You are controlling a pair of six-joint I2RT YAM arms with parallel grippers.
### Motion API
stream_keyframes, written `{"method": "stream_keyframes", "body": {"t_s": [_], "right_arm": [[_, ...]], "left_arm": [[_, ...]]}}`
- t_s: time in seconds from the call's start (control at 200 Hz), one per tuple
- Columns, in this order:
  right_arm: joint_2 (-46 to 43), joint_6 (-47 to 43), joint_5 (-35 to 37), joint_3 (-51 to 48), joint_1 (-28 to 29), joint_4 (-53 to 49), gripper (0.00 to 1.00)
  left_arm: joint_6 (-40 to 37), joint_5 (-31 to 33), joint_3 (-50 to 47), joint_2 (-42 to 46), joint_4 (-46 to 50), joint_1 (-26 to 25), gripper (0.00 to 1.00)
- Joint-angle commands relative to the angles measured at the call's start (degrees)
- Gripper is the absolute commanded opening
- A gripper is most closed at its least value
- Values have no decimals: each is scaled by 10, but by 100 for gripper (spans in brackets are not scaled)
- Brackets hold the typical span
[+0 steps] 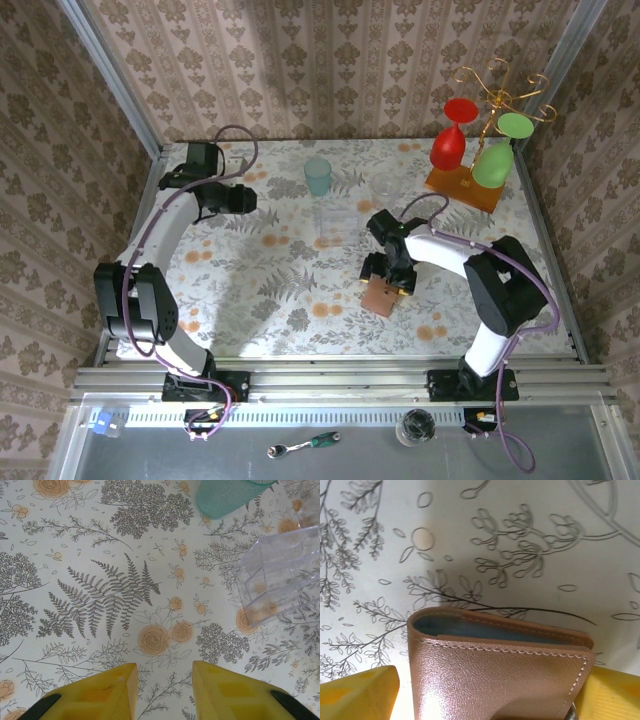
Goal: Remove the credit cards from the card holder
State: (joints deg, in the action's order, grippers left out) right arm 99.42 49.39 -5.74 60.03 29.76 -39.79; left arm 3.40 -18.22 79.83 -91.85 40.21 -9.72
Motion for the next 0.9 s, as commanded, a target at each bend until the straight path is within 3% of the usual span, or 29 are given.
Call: {"method": "stream_keyframes", "body": {"t_s": [0.0,0.415,0.625,0.895], "right_arm": [[28,-4,11,23,21,-17,85],[90,-65,39,124,84,-59,77],[126,-95,33,182,107,-69,69],[151,-104,27,228,123,-66,68]], "left_arm": [[18,-18,-11,21,-12,1,36],[91,-6,-81,90,-67,-10,41],[123,16,-150,145,-93,-45,41],[215,35,-257,202,-147,-96,41]]}}
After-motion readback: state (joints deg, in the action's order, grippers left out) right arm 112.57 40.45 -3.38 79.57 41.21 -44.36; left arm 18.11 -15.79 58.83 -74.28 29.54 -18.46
